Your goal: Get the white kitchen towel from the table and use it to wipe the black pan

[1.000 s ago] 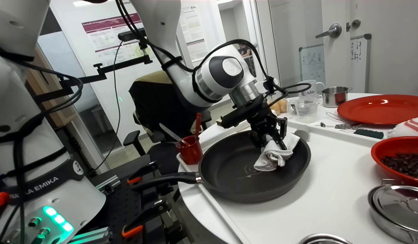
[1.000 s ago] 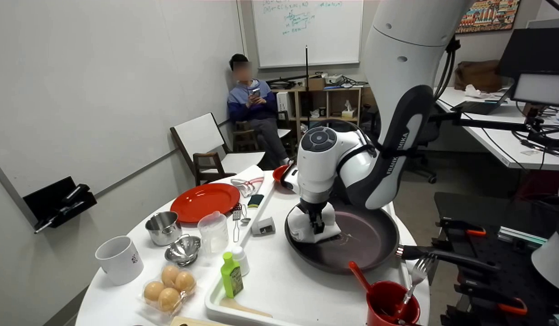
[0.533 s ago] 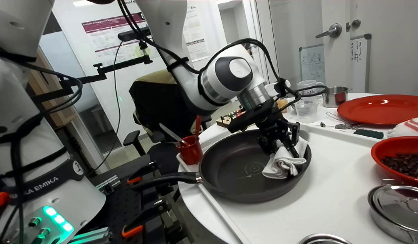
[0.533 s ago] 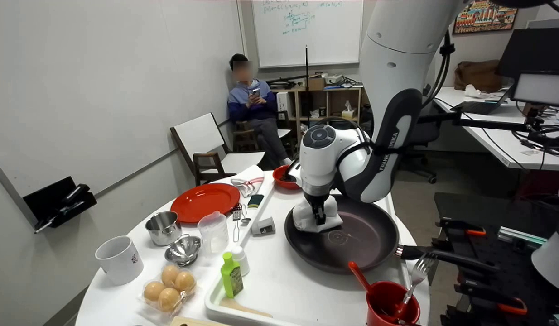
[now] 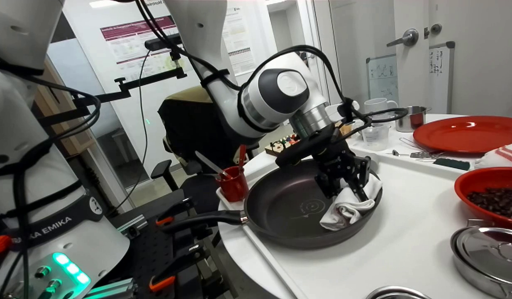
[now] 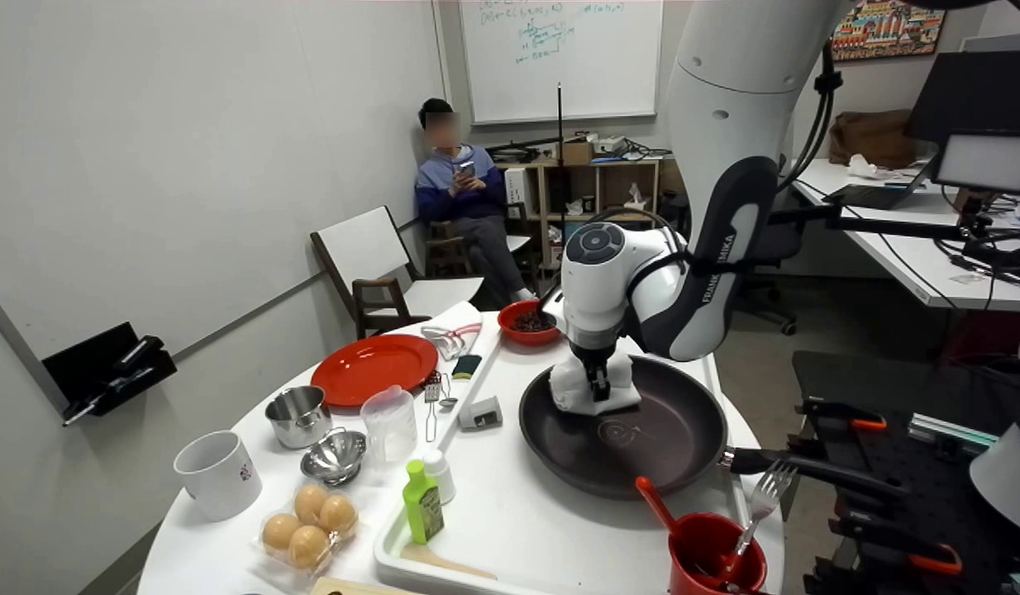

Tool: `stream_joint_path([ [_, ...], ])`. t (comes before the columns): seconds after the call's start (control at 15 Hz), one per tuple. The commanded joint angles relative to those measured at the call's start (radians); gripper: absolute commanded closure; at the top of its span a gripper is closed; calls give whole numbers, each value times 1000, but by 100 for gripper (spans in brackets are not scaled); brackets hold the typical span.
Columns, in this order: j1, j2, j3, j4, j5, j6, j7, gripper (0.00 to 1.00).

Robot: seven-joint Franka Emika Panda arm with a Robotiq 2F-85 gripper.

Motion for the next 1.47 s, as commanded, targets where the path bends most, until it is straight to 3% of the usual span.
stream_joint_path([
  [0.0,26,-59,-41,-81,-34,6,-14,90],
  [0.6,139,-74,-137,-213,-120,38,4,90],
  [1.4,273,-114,-169,-331,-130,71,-5,90],
])
